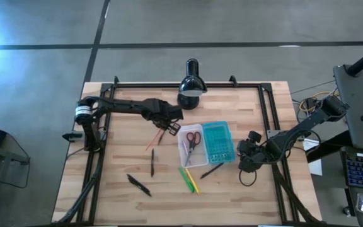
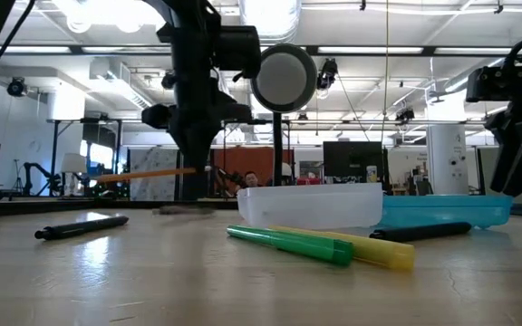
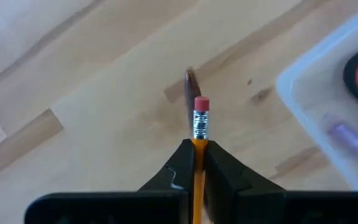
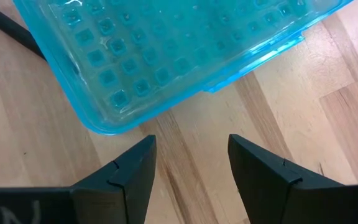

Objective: Pick & place school supplies into a supply box
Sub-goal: Put the orange pencil into the supply box

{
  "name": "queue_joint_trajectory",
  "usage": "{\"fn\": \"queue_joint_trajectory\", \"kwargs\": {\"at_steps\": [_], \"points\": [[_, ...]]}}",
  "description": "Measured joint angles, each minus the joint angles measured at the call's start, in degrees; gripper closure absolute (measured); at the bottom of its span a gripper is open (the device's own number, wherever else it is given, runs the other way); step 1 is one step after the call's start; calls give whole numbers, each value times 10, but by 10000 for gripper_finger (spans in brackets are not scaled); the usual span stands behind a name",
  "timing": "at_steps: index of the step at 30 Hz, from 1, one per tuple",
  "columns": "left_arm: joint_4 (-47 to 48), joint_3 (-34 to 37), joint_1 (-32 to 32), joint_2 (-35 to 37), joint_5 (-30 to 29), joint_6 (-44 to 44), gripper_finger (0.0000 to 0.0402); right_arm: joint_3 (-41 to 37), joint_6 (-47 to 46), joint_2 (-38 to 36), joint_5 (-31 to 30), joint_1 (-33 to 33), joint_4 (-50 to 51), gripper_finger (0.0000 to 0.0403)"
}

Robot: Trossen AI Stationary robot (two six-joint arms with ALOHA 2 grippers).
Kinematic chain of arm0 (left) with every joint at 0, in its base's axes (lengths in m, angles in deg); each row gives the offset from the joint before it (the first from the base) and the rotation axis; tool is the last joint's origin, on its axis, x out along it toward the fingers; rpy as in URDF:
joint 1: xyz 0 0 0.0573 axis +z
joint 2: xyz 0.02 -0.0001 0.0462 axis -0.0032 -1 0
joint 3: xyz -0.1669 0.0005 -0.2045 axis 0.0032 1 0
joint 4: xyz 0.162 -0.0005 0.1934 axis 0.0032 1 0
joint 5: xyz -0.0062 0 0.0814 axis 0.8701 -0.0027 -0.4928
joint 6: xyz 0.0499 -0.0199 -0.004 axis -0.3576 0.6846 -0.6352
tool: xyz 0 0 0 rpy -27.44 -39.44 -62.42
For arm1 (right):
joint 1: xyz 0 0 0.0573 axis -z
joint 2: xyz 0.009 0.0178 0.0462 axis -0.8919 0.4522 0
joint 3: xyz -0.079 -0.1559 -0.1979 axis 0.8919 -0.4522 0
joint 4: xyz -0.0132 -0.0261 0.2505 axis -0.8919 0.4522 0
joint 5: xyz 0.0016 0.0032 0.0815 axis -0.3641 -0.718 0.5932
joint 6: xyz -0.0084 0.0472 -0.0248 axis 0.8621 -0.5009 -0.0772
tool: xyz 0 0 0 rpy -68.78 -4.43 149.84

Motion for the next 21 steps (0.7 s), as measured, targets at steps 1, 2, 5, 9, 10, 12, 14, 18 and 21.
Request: {"fn": "queue_joint_trajectory", "kwargs": {"at_steps": [1,2,5,9,10,12,14,18,21], "points": [[0,-1,2,0,0,0,397,0,0,0,-1,0,0,211],[1,-1,3,0,0,0,397,0,0,0,-1,0,0,211],[2,2,5,0,2,2,398,0,-1,0,-7,0,0,211],[-22,3,6,0,39,31,398,0,-2,0,-12,0,0,211],[-43,3,6,0,51,40,398,0,-2,0,-12,0,0,211],[-87,3,7,1,77,65,398,0,-3,0,-12,0,0,211],[-142,3,9,3,98,99,398,0,-3,0,-12,0,0,211],[-269,3,11,5,130,159,399,0,-9,0,-12,0,0,211],[-317,3,11,2,131,191,399,0,-18,0,-13,0,0,211]]}}
